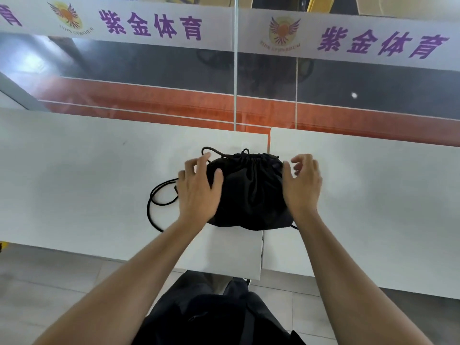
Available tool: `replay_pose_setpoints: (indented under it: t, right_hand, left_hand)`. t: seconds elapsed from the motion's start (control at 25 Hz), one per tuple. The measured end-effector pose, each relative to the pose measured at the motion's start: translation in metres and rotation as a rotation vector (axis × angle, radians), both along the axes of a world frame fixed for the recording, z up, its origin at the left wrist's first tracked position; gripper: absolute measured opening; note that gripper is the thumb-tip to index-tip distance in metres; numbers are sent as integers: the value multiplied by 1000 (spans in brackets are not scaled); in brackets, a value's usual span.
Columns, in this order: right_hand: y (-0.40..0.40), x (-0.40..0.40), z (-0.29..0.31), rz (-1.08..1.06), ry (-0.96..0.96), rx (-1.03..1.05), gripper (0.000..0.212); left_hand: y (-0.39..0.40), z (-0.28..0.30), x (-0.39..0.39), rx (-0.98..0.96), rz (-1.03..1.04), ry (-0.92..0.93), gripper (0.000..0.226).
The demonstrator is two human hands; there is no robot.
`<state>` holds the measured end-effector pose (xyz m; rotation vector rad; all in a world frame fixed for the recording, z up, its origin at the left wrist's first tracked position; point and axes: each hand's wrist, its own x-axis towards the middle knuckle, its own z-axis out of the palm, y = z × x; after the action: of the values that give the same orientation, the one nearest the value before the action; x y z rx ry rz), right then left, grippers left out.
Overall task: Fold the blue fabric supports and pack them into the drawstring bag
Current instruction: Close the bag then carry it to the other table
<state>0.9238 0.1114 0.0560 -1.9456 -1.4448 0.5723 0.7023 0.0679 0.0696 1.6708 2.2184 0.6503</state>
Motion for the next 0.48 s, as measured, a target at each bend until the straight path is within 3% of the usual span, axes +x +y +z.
replay_pose_setpoints:
  t: [0.12, 0.24, 0.32, 0.4, 0.48]
  right_hand:
    - [-15, -8, -1, 167, 91, -179, 31]
    - [-28, -14, 6, 229, 352, -337, 40]
    - [-40, -13, 8, 216, 470, -358, 45]
    - [-52, -8, 11, 217, 519, -361, 56]
    - [-68, -10, 15, 228, 537, -342, 54]
  left_hand:
    - [10, -2, -2, -226, -203, -232, 60]
    - [22, 5, 5, -250, -373, -350, 36]
    - [22, 9, 10, -219, -375, -446, 19]
    - [24, 15, 11, -229, -328, -599, 22]
    - [27, 22, 11, -228, -321, -729, 24]
